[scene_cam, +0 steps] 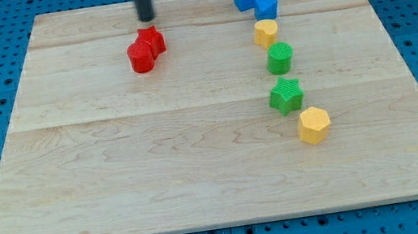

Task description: Place the red circle left to the green star

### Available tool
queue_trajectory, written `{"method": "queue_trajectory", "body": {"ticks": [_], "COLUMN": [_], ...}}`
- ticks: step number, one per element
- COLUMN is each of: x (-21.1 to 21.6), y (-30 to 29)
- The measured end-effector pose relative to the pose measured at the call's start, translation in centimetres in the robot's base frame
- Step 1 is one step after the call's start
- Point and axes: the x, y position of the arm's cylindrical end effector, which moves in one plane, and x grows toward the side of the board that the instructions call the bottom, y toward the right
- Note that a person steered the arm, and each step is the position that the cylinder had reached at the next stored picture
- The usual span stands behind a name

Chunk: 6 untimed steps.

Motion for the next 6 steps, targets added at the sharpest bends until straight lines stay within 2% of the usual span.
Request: {"method": "queue_trajectory", "body": {"ticks": [1,2,3,5,6], "x": [4.7,7.8,13.0,21.4,18.4], "y": [-0.6,2.8,3.1,9.6,9.8]}}
